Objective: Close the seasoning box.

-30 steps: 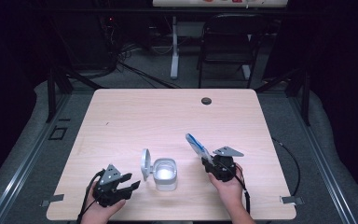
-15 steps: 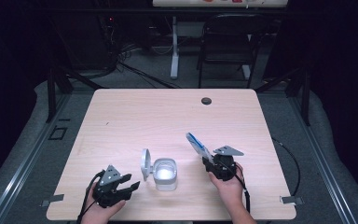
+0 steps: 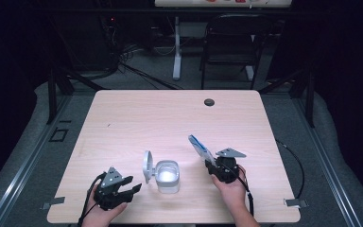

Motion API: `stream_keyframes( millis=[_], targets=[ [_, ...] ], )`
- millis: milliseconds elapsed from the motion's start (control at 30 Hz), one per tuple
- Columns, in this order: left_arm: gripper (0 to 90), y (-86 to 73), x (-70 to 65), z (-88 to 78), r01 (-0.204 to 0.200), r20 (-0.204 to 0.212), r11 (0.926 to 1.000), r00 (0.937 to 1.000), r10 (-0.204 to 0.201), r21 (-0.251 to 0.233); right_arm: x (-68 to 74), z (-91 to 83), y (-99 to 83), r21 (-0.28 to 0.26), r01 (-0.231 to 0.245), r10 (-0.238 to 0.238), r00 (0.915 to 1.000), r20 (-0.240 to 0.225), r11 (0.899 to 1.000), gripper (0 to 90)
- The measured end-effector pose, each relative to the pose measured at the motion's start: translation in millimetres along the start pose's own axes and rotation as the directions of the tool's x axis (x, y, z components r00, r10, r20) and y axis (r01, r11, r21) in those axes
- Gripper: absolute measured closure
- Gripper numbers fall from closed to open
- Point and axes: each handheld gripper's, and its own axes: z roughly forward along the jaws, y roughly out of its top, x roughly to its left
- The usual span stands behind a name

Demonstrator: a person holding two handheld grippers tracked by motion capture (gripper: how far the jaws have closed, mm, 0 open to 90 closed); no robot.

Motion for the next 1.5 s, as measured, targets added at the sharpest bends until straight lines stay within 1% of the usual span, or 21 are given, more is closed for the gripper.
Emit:
stream_keyframes(
  millis=[100,300,433,500,567,667,733,833,867,900,1000,1033,1167,1200,1233,1267,1333,1367,1400,1467,1500],
  targets=[
    [54.4,-0.1,0.3,0.1,0.0,-0.003,1.0,1.0,0.0,0.001,-0.6,1.0,-0.6,0.004,-0.005,0.005,1.0,0.004,1.0,68.7],
    [54.4,-0.3,0.7,0.3,0.001,0.0,1.0,1.0,-0.001,-0.002,-4.3,2.4,-2.6,0.012,-0.022,0.023,0.9997,-0.006,1.0,68.6],
    [54.4,-0.3,0.6,0.5,0.001,-0.001,1.0,1.0,-0.001,-0.001,-5.5,2.5,-3.4,0.006,-0.027,0.027,0.9996,-0.006,1.0,68.3],
    [54.4,-0.3,0.1,0.6,0.001,-0.009,1.0,1.0,-0.001,0.0,-6.0,2.5,-3.4,0.012,-0.031,0.031,0.9994,-0.012,0.999,67.5],
    [54.4,-0.2,0.4,0.4,0.0,-0.001,1.0,1.0,0.0,0.003,-6.2,2.2,-3.5,0.015,-0.037,0.037,0.9993,-0.004,0.999,66.8],
    [54.4,-0.3,0.3,0.4,-0.001,-0.002,1.0,1.0,0.001,0.003,-7.0,1.8,-4.1,0.013,-0.039,0.039,0.9993,0.002,0.999,65.4],
    [54.4,-0.2,0.4,0.4,-0.002,-0.004,1.0,1.0,0.002,0.006,-7.2,1.8,-4.8,0.008,-0.042,0.042,0.9991,-0.003,0.999,64.7],
    [54.4,-0.3,0.6,0.5,-0.002,-0.001,1.0,1.0,0.002,0.005,-8.7,0.5,-5.8,0.016,-0.035,0.035,0.9994,0.003,0.999,63.5],
    [54.4,-0.3,0.5,0.6,-0.002,-0.001,1.0,1.0,0.002,0.005,-8.7,0.7,-5.9,0.001,-0.039,0.039,0.9992,-0.005,0.999,63.2],
    [54.4,-0.3,0.4,0.6,-0.001,-0.001,1.0,1.0,0.001,0.005,-8.8,0.2,-5.8,0.001,-0.037,0.037,0.9993,-0.004,0.999,62.8],
    [54.3,-0.3,-0.2,0.9,-0.002,-0.003,1.0,1.0,0.002,0.004,-9.1,-1.7,-5.4,0.005,-0.031,0.031,0.9995,0.01,0.999,61.8],
    [54.3,-0.2,-0.4,0.9,-0.002,-0.003,1.0,1.0,0.002,0.003,-8.8,-1.8,-5.6,-0.004,-0.04,0.04,0.9992,-0.002,0.999,61.7],
    [54.2,-0.2,-0.5,0.7,0.001,-0.003,1.0,1.0,-0.001,0.0,-8.6,-3.5,-5.7,-0.01,-0.03,0.03,0.9995,0.009,1.0,59.7],
    [54.2,0.0,-0.1,0.4,-0.005,-0.004,1.0,1.0,0.005,-0.001,-8.4,-3.8,-5.8,-0.02,-0.036,0.036,0.9993,-0.001,0.999,59.0],
    [54.1,0.1,0.2,0.3,-0.01,-0.004,1.0,0.9999,0.01,-0.001,-8.7,-4.7,-5.6,-0.013,-0.027,0.027,0.9996,0.008,1.0,58.8],
    [54.1,0.1,-0.2,0.2,-0.005,-0.003,1.0,1.0,0.005,-0.002,-8.2,-5.0,-5.6,-0.021,-0.031,0.031,0.9995,-0.002,0.999,58.7],
    [54.0,0.4,-0.5,-0.4,-0.003,-0.003,1.0,1.0,0.003,-0.003,-7.7,-6.3,-5.5,-0.015,-0.019,0.019,0.9998,0.008,1.0,58.0],
    [53.9,0.1,-1.0,0.2,-0.001,-0.01,0.9999,1.0,0.0,-0.014,-7.3,-6.5,-5.5,-0.027,-0.023,0.023,0.9997,-0.001,0.999,57.6],
    [53.9,0.5,-0.6,-0.8,-0.002,-0.005,1.0,1.0,0.002,-0.005,-7.1,-7.2,-5.3,-0.028,-0.019,0.019,0.9998,-0.001,0.999,56.4],
    [53.8,0.5,-0.5,-0.9,0.0,-0.007,1.0,1.0,0.0,-0.009,-6.9,-7.9,-5.3,-0.025,-0.013,0.013,0.9999,0.008,1.0,55.3],
    [53.7,0.6,-0.1,-1.2,0.001,-0.006,1.0,1.0,-0.001,-0.009,-6.4,-7.9,-5.5,-0.032,-0.018,0.018,0.9998,0.0,0.999,54.5]
  ],
)
